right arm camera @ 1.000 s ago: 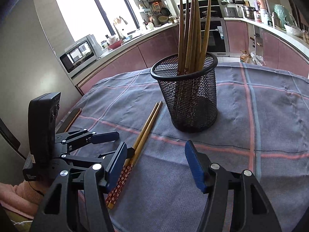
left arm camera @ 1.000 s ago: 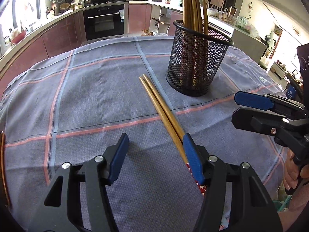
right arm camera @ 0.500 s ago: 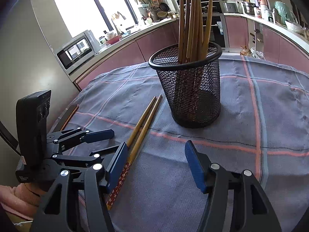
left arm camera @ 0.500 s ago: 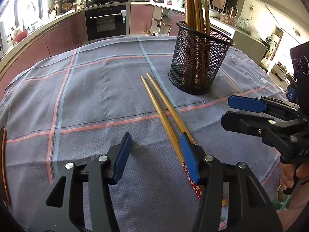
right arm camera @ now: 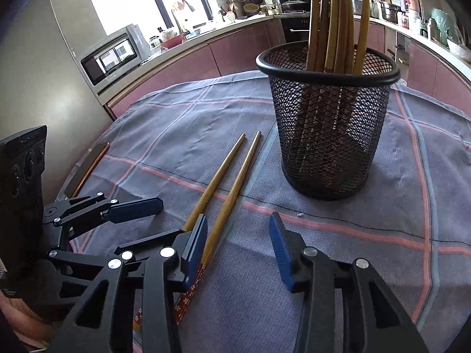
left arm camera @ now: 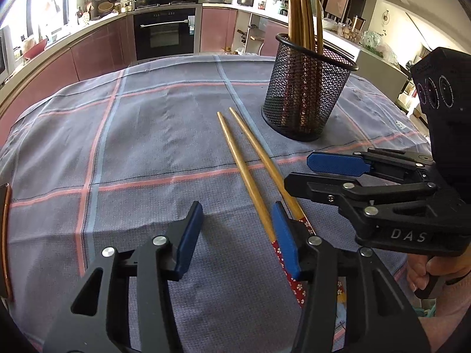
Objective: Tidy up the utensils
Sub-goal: 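Move both open tools over the last two chopsticks on the cloth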
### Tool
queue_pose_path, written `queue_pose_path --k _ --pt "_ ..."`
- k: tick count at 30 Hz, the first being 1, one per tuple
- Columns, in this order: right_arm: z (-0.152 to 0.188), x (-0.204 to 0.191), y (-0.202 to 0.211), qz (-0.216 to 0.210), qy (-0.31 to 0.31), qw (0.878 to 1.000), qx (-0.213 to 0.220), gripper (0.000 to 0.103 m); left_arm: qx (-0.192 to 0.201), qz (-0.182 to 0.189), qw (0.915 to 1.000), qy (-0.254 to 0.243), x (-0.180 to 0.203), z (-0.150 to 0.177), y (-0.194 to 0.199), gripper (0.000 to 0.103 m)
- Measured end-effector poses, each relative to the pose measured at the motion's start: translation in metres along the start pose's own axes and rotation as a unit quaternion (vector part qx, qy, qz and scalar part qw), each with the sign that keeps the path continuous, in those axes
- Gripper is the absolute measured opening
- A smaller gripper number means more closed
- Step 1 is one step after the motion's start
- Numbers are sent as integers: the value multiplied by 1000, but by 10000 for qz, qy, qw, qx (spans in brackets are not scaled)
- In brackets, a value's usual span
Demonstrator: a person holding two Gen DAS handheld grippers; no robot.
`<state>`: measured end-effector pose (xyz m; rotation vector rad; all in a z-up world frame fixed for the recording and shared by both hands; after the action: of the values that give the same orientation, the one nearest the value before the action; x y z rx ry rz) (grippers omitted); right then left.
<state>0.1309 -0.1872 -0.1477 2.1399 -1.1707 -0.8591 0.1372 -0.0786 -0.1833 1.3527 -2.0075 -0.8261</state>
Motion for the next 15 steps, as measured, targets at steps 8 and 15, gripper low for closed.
queue_pose_path --k 8,15 --pt "-2 -1 -5 193 113 9997 -42 39 16 -15 10000 -18 0 0 0 49" --pt "-2 -2 -7 306 195 9993 -67 36 32 -34 10000 -50 2 1 1 49"
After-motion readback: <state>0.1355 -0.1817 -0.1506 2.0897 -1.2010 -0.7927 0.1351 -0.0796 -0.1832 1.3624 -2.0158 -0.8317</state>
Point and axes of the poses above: each gripper's, at about its wrist camera, not at the fingertips, and y roughly against the way its jaws point, x to its right, z to its underside, the point moved 9 cm from there along -y, roughly the way its jaws point, and after that the axes turned 1 degree about x, right-handed, at the moved point
